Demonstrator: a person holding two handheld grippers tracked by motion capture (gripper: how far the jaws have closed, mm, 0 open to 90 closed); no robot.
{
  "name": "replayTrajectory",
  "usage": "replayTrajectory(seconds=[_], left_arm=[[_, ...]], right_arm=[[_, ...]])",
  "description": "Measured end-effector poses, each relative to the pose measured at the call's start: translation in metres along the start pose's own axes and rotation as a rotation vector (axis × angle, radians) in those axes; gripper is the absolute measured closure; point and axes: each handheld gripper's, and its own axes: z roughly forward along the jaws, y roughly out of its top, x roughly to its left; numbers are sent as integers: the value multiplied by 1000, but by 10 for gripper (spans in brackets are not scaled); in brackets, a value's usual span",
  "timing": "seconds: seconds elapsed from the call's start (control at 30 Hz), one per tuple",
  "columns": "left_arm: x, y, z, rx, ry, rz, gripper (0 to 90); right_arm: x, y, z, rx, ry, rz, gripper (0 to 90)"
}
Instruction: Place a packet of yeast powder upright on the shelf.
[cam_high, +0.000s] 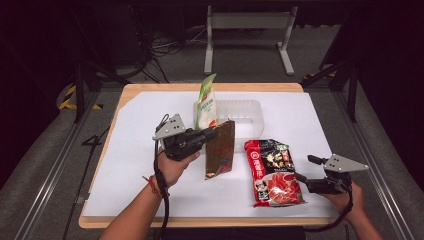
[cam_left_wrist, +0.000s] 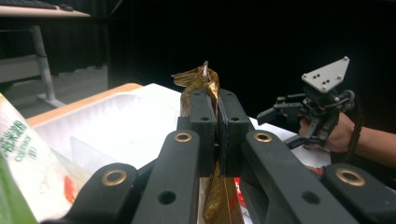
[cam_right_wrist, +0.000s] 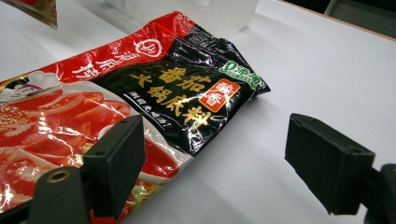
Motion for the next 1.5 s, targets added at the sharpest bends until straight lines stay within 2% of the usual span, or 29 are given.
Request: replayTrajectory(seconds=[0.13,0.27,0.3,0.47,0.5,0.6,0.67,0.73,0.83,0.9,0.93,1.0,1.07,1.13,1.2,1.23,1.3,1.37,1.4,1.5], left_arm=[[1,3,-2,-17,13,-2,871],[5,9,-4,-45,45,-10,870],[7,13,-6,-70,71,-12,871],[14,26,-6,-113,120,-13,870],[14,30,-4,-108,155,5,871],[19,35,4,-93,196,2,871],[23,39,10,-81,224,16,871],[29,43,17,-78,241,-13,870],[34,45,24,-75,265,-15,870],[40,48,33,-56,282,-22,870],[43,49,37,-45,300,-12,870],[47,51,43,-43,314,-27,870],[53,55,49,-38,350,-28,870],[57,57,52,-46,356,-50,869],[60,59,59,-26,390,-43,869],[62,59,62,-22,394,-55,869],[64,61,71,3,433,-32,869],[66,61,74,2,442,-41,868],[69,61,77,2,447,-62,868],[73,61,86,21,470,-67,868]], right_arm=[[0,0,0,2,-2,-1,209],[0,0,0,3,-3,-3,209],[0,0,0,4,-3,-2,209],[0,0,1,7,-7,-1,210],[0,0,1,8,-7,-4,210],[1,-1,2,13,-5,-5,211],[1,-1,2,15,-7,-5,211],[0,-1,2,13,-7,-3,211],[0,-2,2,16,-7,-2,211],[0,-2,2,19,-10,-6,211],[-1,-2,2,20,-8,-5,211],[-1,-2,2,20,-8,-6,212],[-1,-2,1,19,-8,-5,212],[-1,-2,1,19,-11,-5,212],[-1,-3,1,20,-10,-4,212],[-1,-3,1,18,-9,-3,212],[-2,-3,1,19,-9,-4,212],[-2,-3,1,19,-12,-5,211],[-2,-3,0,14,-27,1,212],[-3,-3,-1,9,-31,7,212]])
